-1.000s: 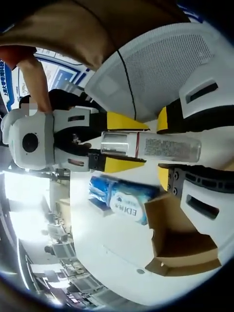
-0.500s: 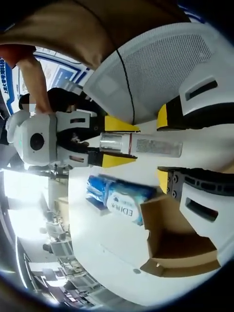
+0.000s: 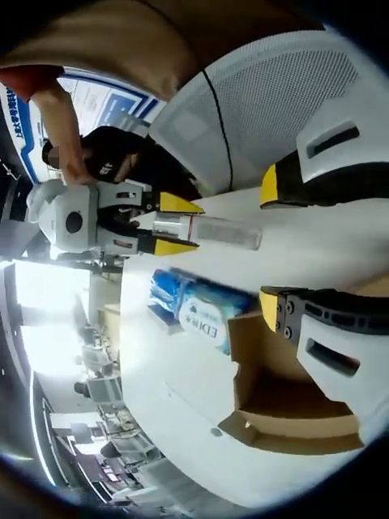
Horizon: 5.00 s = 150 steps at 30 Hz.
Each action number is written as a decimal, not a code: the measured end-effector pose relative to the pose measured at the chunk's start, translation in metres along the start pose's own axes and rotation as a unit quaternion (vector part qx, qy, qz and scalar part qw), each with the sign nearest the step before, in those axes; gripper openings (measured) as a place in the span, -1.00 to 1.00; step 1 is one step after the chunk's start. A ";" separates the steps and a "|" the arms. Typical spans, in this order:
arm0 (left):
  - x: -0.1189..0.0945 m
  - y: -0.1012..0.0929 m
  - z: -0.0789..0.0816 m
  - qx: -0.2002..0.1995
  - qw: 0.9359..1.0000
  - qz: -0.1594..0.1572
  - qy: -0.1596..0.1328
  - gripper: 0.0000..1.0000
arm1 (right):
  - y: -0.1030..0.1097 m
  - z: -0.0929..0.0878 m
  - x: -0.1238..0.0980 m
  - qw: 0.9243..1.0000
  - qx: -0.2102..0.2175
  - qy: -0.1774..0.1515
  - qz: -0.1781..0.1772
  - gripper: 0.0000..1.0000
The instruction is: Operate the shoe box by opening the lid, removing the specified soft item, and placing it in the target area until the item is outside and the box remains undamaged.
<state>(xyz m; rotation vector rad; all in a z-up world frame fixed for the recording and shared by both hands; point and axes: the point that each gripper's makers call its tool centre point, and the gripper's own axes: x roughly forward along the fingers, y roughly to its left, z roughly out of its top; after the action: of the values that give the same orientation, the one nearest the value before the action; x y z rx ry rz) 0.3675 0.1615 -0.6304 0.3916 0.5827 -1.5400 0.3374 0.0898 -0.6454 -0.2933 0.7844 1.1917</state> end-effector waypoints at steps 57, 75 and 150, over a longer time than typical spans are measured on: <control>-0.089 -0.001 -0.081 -0.173 0.955 0.232 -0.066 0.13 | -0.164 0.014 -0.070 0.990 -0.060 0.107 -0.065 -0.64; -0.104 -0.013 -0.104 -0.200 0.944 0.255 -0.055 0.13 | -0.208 0.000 -0.049 0.981 -0.085 0.165 -0.061 -0.64; -0.096 -0.020 -0.121 -0.230 0.940 0.251 -0.038 0.12 | -0.231 -0.062 -0.013 0.950 -0.142 0.278 -0.024 -0.63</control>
<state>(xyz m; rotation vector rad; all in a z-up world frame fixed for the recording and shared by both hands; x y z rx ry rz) 0.3406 0.3100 -0.6697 0.1032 0.6967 -0.8902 0.5215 -0.0422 -0.7246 -0.9098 1.0823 1.1864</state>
